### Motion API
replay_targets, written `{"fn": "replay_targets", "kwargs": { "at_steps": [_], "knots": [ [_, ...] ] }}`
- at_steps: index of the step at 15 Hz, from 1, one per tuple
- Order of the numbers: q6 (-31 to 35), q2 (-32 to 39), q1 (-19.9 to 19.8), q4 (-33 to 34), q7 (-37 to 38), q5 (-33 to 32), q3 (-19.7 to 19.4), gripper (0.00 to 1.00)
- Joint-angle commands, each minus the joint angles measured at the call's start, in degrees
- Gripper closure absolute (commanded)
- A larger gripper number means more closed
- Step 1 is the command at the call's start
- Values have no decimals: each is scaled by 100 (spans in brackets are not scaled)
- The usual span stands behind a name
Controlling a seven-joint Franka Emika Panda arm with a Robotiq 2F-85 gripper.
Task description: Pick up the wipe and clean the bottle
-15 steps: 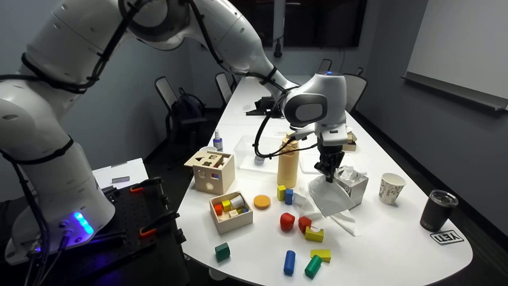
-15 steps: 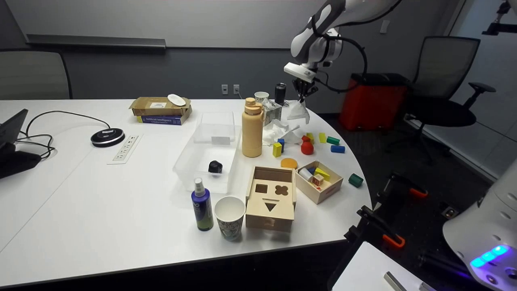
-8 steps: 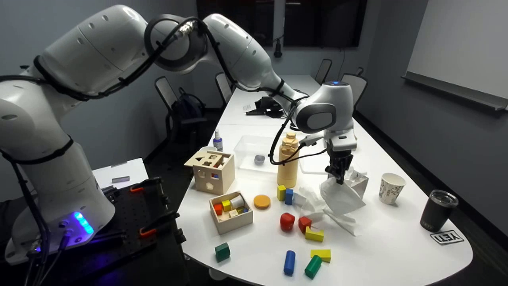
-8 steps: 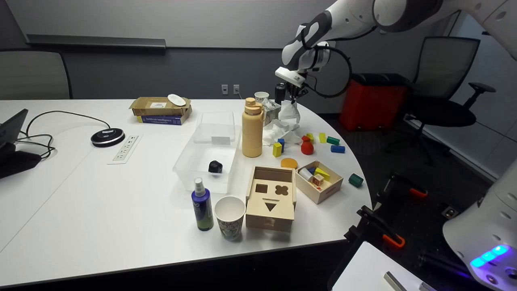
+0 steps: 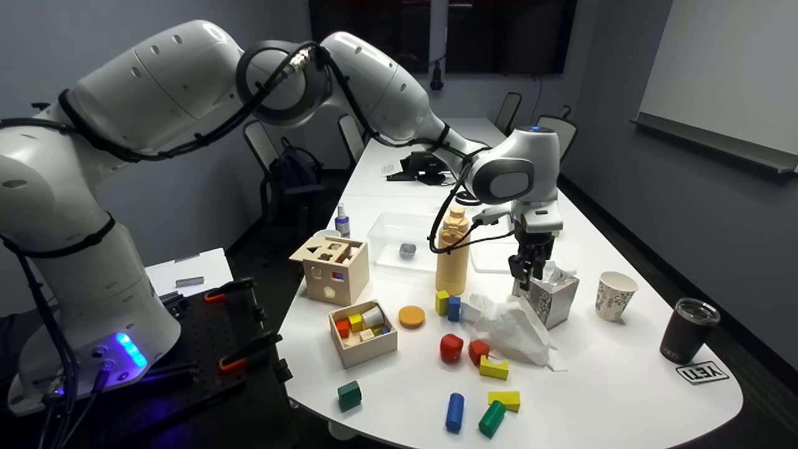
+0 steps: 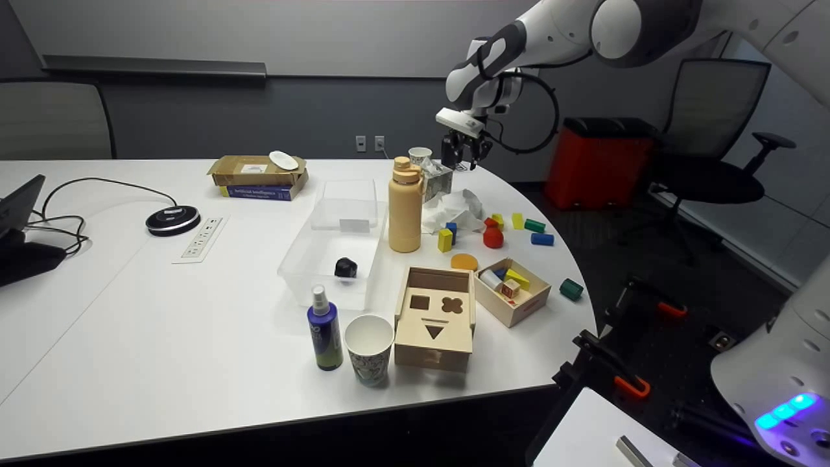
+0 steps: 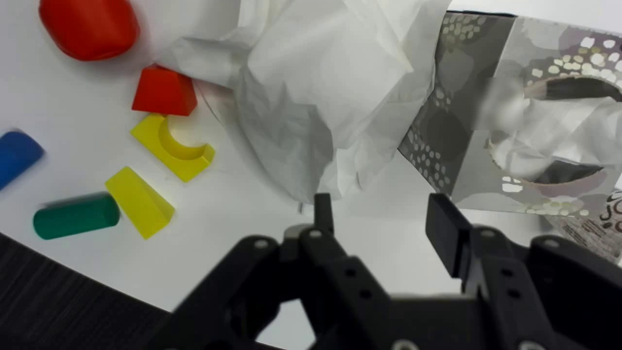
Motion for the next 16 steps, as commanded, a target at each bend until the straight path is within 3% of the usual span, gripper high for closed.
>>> {"fn": "replay_targets", "kwargs": {
  "at_steps": [1, 3, 4, 9, 16],
  "knots": [
    [-354, -220, -13, 101, 87, -70, 98, 13],
    [-447, -558, 184, -109, 41, -58, -21, 1],
    [-558, -802, 307, -274, 81, -143, -109, 0],
    [-1439, -2052, 652, -948, -237, -231, -84, 0],
    [-2270, -4030, 1067, -2510, -241, -1103, 229, 0]
  ]
}}
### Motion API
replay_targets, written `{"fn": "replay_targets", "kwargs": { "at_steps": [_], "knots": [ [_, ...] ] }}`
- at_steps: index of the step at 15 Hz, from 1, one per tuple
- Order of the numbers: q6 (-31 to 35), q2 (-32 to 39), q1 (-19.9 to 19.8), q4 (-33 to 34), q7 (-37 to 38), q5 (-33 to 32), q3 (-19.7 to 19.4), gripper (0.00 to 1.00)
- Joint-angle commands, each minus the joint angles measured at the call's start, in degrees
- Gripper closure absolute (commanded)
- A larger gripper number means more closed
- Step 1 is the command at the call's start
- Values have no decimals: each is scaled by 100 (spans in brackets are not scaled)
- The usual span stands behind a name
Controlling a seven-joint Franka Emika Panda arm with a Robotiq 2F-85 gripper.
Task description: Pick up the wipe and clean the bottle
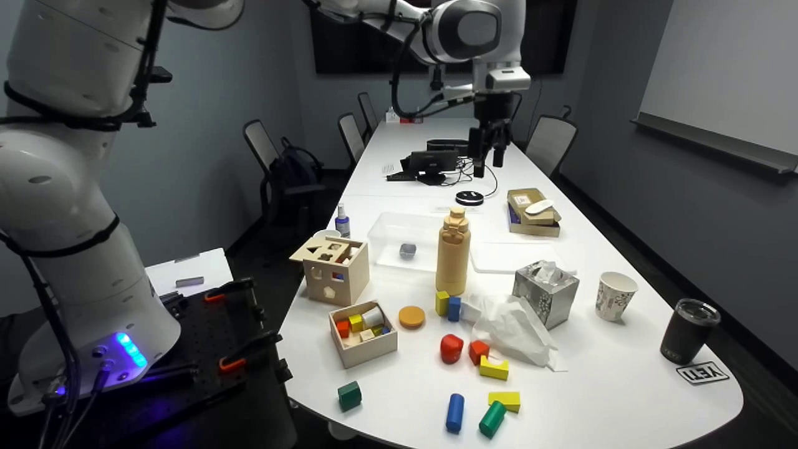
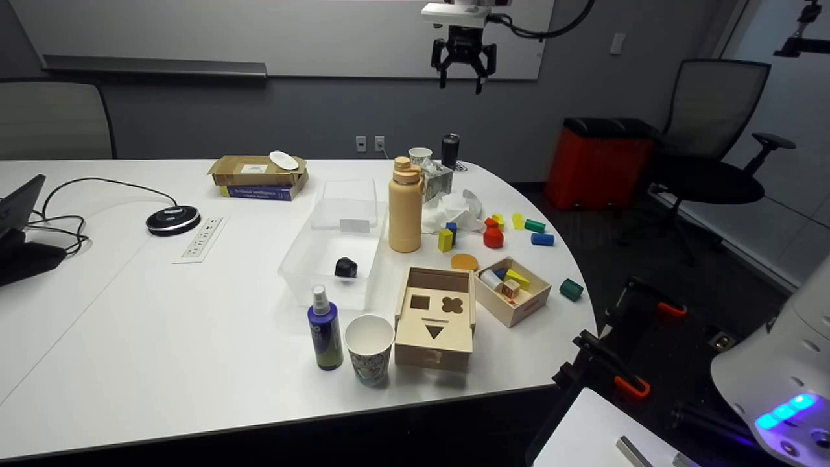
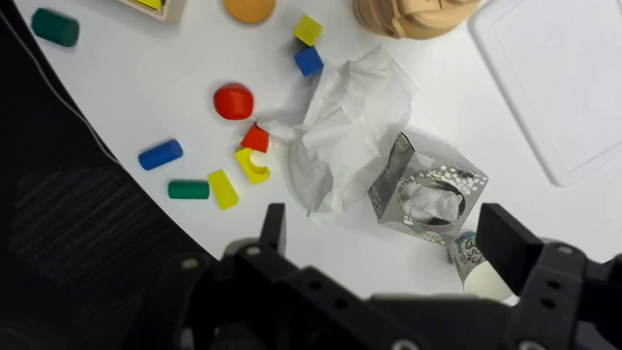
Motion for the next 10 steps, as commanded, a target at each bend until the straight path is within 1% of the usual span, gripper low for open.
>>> {"fn": "replay_targets", "kwargs": {
  "at_steps": [1, 5, 10],
  "knots": [
    [-133, -1248, 210, -1320, -16, -373, 167, 0],
    [-168, -1959, 234, -2002, 45, -361, 401, 0],
    [-157, -2427, 196, -2516, 106, -434, 555, 0]
  ]
}}
